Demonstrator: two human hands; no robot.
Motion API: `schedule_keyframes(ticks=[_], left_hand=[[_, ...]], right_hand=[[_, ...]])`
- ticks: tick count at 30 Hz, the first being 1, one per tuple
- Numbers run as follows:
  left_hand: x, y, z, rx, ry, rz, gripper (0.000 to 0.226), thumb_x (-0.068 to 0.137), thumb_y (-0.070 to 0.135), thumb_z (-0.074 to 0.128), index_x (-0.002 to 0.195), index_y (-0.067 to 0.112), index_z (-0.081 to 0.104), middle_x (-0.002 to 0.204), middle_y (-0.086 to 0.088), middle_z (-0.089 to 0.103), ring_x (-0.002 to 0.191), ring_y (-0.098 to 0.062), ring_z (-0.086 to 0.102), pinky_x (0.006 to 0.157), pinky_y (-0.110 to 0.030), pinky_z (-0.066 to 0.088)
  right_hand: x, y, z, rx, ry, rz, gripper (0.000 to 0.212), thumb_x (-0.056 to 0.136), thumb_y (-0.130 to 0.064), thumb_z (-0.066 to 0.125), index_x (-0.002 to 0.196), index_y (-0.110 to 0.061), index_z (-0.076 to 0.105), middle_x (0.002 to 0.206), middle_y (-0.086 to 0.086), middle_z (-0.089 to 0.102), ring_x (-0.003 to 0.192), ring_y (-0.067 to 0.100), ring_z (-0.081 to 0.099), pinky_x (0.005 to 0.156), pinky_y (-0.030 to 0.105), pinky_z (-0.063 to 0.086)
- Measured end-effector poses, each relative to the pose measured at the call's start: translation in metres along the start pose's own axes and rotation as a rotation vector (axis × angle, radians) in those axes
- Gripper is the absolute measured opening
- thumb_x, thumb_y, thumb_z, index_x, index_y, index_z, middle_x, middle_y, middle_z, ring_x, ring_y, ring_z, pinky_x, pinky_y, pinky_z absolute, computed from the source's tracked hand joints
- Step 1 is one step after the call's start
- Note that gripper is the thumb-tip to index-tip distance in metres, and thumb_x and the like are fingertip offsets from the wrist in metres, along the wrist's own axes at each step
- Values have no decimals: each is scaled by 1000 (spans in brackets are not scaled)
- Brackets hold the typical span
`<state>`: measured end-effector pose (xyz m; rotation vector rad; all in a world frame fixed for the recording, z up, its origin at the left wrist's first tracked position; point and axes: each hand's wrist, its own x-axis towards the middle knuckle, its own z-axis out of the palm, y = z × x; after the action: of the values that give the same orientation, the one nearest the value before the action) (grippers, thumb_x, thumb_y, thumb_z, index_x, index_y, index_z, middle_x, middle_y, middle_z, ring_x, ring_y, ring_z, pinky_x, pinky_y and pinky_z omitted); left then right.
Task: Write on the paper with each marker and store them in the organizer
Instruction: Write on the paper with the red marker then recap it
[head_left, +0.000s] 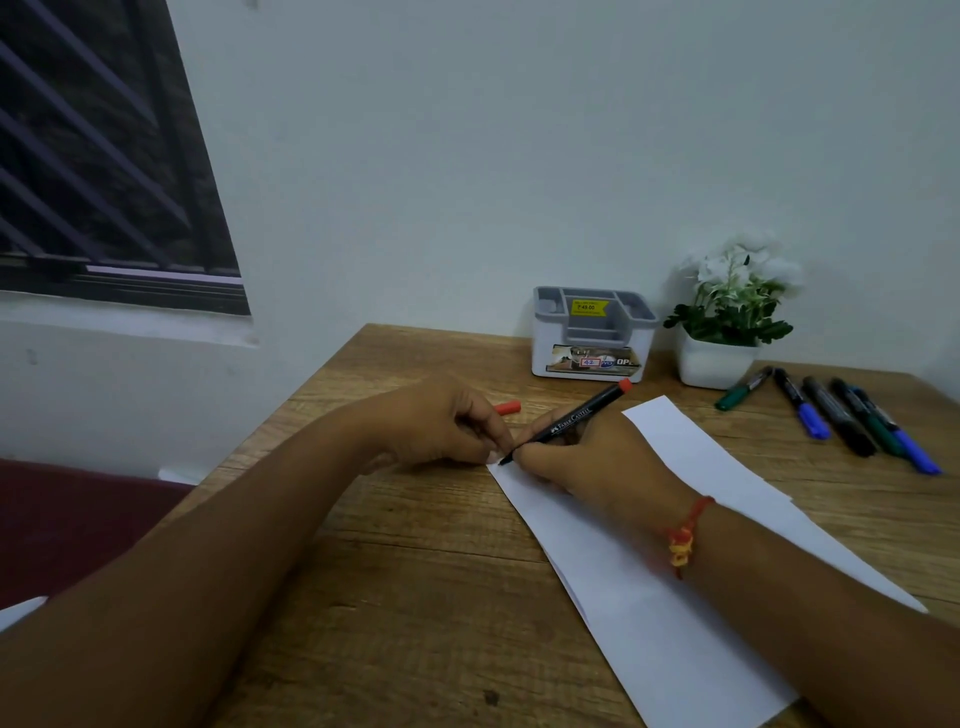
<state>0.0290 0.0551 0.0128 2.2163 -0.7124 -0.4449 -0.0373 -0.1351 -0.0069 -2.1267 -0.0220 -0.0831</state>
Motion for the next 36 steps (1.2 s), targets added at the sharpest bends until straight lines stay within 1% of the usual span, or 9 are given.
schedule_keyframes(ticks=[2, 4, 9, 14, 18, 21, 26, 32, 36], left_hand=[[0, 1, 0, -8, -4, -2, 20, 84, 8, 71, 94, 24, 78, 85, 9, 73, 75, -3, 61, 72, -22, 48], [0, 1, 1, -20, -4, -3, 20, 84, 6, 71, 94, 22, 78, 84, 8, 73, 72, 0, 61, 69, -17, 46], [1, 1, 0, -20, -3, -2, 19, 85, 6, 70, 96, 19, 78, 78, 13, 72, 67, 4, 60, 63, -12, 45], [1, 1, 0, -1, -2, -1, 20, 85, 6, 70, 95, 21, 78, 81, 12, 72, 72, 0, 61, 67, -17, 47], [1, 1, 0, -1, 1, 6, 20, 84, 6, 71, 94, 22, 78, 89, 2, 74, 81, -13, 63, 79, -28, 52], [0, 0, 1, 0, 6, 15, 20, 84, 7, 71, 94, 22, 78, 91, 3, 75, 92, -22, 67, 87, -33, 54], [1, 0, 0, -1, -4, 9, 20, 84, 7, 72, 95, 21, 78, 90, 4, 75, 88, -15, 66, 86, -31, 53], [0, -1, 0, 5, 0, 4, 20, 83, 7, 72, 94, 21, 78, 93, 3, 75, 98, -23, 67, 94, -40, 54], [1, 0, 0, 2, 4, 11, 20, 84, 6, 71, 93, 22, 78, 93, 1, 74, 94, -25, 67, 88, -39, 55]], right_hand=[[0, 2, 2, -24, 7, -15, 14, 76, -33, 73, 84, -24, 80, 68, -8, 72, 70, 4, 66, 62, 25, 53], [0, 3, 4, -59, 10, -24, 22, 71, -39, 71, 85, -24, 80, 76, -4, 75, 77, 9, 69, 70, 33, 57], [2, 5, 3, -75, 22, -18, 15, 76, -33, 72, 85, -24, 79, 78, -3, 75, 78, 9, 69, 71, 31, 57], [4, 5, 3, -100, 1, -31, 20, 72, -38, 72, 84, -23, 79, 72, -3, 73, 73, 9, 68, 70, 35, 58], [4, 4, 5, -127, 23, -23, 25, 76, -40, 73, 83, -17, 78, 74, 0, 72, 78, 15, 69, 65, 34, 54], [5, 4, 7, -146, 40, -19, 28, 76, -42, 73, 84, -16, 78, 74, 1, 73, 77, 16, 68, 68, 40, 56], [5, 5, 7, -149, 51, -15, 25, 78, -42, 72, 84, -17, 77, 71, -1, 71, 72, 12, 66, 62, 31, 51], [3, 3, 6, -124, 60, -2, 24, 78, -39, 72, 84, -16, 77, 71, -1, 70, 71, 11, 64, 62, 30, 50], [3, 2, 5, -119, 48, -15, 26, 76, -41, 72, 83, -16, 77, 72, 1, 71, 75, 15, 67, 64, 37, 53]])
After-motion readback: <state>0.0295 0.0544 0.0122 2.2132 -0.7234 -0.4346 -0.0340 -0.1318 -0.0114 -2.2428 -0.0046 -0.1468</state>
